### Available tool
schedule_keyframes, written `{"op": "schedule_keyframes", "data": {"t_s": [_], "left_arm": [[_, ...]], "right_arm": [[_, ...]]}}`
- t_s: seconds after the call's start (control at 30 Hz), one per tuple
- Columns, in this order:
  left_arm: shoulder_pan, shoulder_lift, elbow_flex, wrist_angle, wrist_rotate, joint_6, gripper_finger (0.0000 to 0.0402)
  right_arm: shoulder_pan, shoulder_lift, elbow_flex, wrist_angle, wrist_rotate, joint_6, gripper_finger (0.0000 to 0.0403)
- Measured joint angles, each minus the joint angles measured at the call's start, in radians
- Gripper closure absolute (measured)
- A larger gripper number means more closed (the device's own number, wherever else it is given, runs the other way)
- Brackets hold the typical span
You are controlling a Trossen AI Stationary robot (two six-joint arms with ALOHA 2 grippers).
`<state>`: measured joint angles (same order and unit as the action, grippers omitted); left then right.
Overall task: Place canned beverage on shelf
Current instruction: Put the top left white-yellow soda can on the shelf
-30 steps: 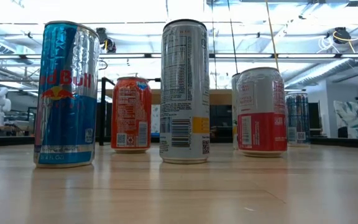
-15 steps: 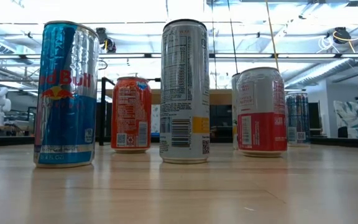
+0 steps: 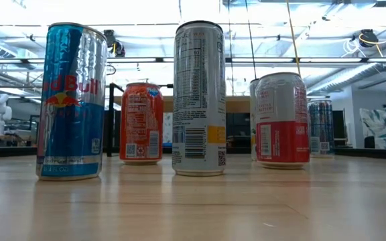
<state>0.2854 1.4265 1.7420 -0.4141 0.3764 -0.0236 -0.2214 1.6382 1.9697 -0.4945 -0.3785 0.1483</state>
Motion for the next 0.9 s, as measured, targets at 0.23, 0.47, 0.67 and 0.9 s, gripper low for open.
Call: {"op": "schedule_keyframes", "data": {"t_s": [0.23, 0.47, 0.67, 0.9], "left_arm": [[-0.026, -0.001, 0.002, 0.008, -0.091, -0.024, 0.0064], [-0.027, -0.016, 0.002, 0.084, -0.138, -0.05, 0.0029], [-0.032, -0.054, 0.002, 0.079, -0.203, -0.076, 0.0026], [-0.032, -0.04, 0.002, 0.086, -0.22, -0.078, 0.0026]], "right_arm": [[-0.002, 0.003, -0.002, -0.013, 0.001, -0.015, 0.0166], [-0.017, -0.028, -0.002, -0.028, -0.017, -0.014, 0.0166], [-0.064, -0.099, -0.002, -0.034, -0.023, -0.019, 0.0166], [-0.13, -0.162, -0.002, -0.033, -0.022, -0.019, 0.0166]]}}
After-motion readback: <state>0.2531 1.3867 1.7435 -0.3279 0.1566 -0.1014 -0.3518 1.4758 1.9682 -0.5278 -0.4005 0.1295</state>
